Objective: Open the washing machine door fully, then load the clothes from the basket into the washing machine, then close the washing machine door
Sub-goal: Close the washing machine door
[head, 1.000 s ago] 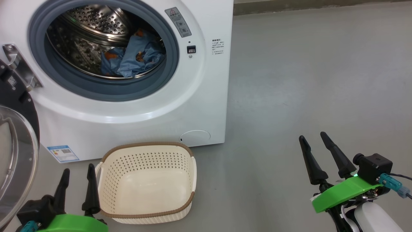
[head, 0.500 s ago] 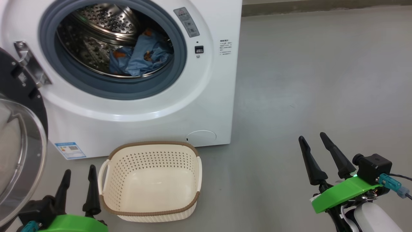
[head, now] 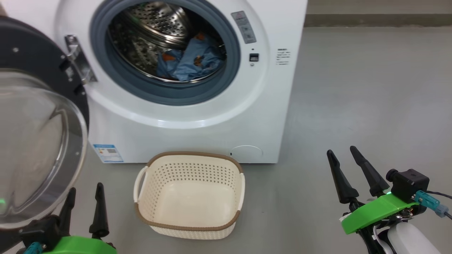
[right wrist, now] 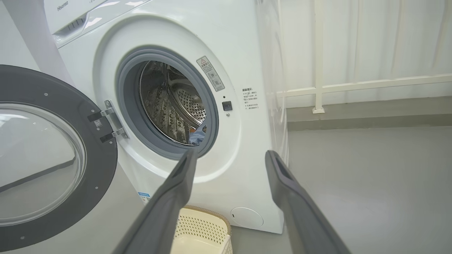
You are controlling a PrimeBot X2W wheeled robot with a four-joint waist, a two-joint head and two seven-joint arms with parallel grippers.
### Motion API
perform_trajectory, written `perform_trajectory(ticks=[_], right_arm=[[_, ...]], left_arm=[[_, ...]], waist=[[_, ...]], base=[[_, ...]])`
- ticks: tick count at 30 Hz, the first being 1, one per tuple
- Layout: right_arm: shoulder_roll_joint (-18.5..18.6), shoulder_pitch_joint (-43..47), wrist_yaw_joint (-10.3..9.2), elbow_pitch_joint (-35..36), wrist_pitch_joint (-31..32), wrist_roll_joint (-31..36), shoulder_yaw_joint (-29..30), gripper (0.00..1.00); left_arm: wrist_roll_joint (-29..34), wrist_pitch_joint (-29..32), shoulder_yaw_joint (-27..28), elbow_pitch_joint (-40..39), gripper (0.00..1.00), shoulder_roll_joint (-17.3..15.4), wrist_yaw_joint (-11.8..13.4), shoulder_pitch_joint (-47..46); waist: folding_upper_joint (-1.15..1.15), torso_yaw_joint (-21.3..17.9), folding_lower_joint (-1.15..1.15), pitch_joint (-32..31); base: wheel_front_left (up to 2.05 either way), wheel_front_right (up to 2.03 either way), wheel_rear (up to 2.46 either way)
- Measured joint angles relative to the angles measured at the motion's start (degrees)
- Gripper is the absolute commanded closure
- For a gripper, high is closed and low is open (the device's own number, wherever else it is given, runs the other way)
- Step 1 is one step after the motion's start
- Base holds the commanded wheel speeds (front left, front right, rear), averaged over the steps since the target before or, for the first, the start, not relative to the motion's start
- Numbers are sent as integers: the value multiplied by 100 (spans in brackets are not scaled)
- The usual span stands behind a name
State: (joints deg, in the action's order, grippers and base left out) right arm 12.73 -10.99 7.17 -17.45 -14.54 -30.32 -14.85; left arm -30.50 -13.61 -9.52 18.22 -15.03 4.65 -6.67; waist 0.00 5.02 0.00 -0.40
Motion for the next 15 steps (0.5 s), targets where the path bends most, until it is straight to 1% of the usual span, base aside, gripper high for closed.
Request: perform_trajectory(ticks=[10, 15], right_arm=[[-25, 3, 0, -4, 0, -41, 2, 0], [-41, 4, 0, -9, 0, -43, -3, 0]], left_arm=[[0, 7, -25, 1, 0, -11, 94, 1], [0, 31, -41, -5, 0, -23, 99, 2]], waist=[[0, 599, 0, -63], [0, 900, 0, -99]], base=[[0, 0, 0], [0, 0, 0]])
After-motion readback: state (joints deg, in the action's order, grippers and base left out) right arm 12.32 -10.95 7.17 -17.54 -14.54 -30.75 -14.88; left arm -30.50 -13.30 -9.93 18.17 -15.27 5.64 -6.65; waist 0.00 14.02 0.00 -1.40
